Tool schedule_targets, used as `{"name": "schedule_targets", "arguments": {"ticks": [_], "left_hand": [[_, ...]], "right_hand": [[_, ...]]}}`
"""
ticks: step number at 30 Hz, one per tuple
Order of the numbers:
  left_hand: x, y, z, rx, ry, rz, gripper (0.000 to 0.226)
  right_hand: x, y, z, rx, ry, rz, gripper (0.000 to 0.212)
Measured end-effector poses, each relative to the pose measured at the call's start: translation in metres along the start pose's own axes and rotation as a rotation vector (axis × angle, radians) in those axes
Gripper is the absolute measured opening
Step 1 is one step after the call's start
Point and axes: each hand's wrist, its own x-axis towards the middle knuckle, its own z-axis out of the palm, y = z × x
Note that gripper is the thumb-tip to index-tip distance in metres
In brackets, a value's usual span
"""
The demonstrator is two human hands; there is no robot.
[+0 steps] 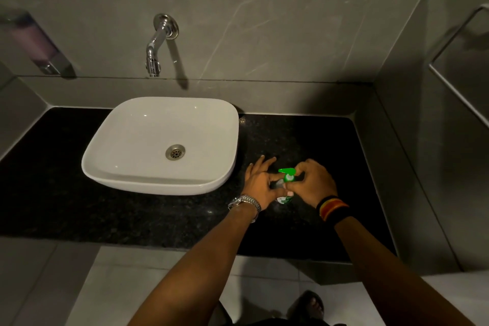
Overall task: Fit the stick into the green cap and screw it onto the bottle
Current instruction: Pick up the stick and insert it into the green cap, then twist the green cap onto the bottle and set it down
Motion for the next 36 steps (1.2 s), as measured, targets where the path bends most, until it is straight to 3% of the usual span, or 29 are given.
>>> {"name": "schedule_targets", "arguments": {"ticks": [10,16,23,28,32,34,36], "left_hand": [[0.002,-0.001,-0.001,0.021,-0.004,0.007,0.056],[0.003,-0.002,-0.001,0.007,-0.002,0.000,0.048],[0.004,0.000,-0.002,0.017,0.006,-0.001,0.038],[0.004,0.000,-0.003,0.011,-0.021,-0.010,0.049],[0.003,-0.001,-0.002,0.006,-0.005,-0.014,0.049],[0.002,-0.002,-0.001,0.041,-0.002,-0.005,0.050],[0.003,-0.002,-0.001,0.041,-0.008,-0.006,0.051]], "right_hand": [[0.012,-0.015,0.001,-0.158,-0.007,0.081,0.044],[0.022,-0.017,-0.011,-0.285,-0.159,-0.096,0.047],[0.032,-0.027,-0.011,-0.500,-0.167,-0.242,0.056],[0.030,-0.028,-0.017,-0.452,-0.183,-0.125,0.048],[0.020,-0.020,-0.014,-0.376,-0.139,0.029,0.062],[0.011,-0.008,-0.010,-0.244,-0.108,0.016,0.073],[0.003,0.004,-0.009,0.056,-0.116,-0.005,0.071]]}}
